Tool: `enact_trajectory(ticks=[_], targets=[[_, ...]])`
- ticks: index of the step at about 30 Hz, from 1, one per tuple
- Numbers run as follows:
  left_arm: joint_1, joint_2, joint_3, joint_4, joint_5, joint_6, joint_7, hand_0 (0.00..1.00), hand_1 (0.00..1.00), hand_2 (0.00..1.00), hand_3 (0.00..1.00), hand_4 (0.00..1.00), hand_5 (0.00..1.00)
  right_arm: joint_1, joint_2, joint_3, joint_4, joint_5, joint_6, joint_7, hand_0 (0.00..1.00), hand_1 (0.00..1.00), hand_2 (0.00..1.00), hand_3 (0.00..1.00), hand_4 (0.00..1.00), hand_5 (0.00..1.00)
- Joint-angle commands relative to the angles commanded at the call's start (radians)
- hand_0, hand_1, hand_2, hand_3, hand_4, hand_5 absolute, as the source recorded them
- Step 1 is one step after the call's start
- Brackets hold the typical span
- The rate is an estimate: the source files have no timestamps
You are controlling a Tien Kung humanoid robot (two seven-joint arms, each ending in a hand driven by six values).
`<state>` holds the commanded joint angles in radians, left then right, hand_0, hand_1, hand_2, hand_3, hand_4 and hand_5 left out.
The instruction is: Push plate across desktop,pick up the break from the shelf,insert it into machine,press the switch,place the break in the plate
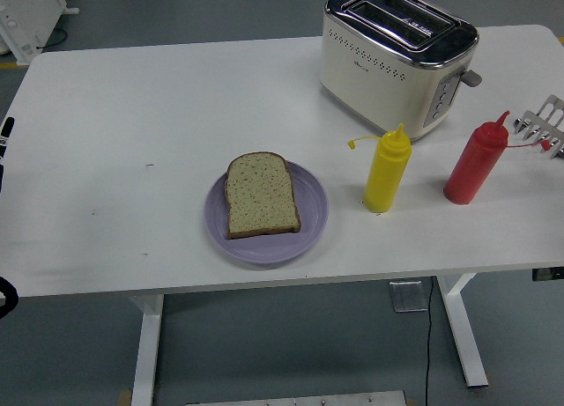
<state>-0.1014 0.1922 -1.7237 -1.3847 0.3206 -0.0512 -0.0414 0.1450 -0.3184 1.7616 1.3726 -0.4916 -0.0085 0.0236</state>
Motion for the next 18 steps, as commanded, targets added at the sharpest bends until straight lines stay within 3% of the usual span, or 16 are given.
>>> enact_trajectory(ticks=[18], targets=[[0.006, -0.002, -0.003, -0.009, 0.001, 0.002, -0.001, 0.867, 0.818, 0.875, 0.778, 0.703, 0.998, 0.010, 0.008, 0.005, -0.007, 0.004, -0.013, -0.002, 0.820, 0.769, 0.773, 0.741, 0.515, 0.619]])
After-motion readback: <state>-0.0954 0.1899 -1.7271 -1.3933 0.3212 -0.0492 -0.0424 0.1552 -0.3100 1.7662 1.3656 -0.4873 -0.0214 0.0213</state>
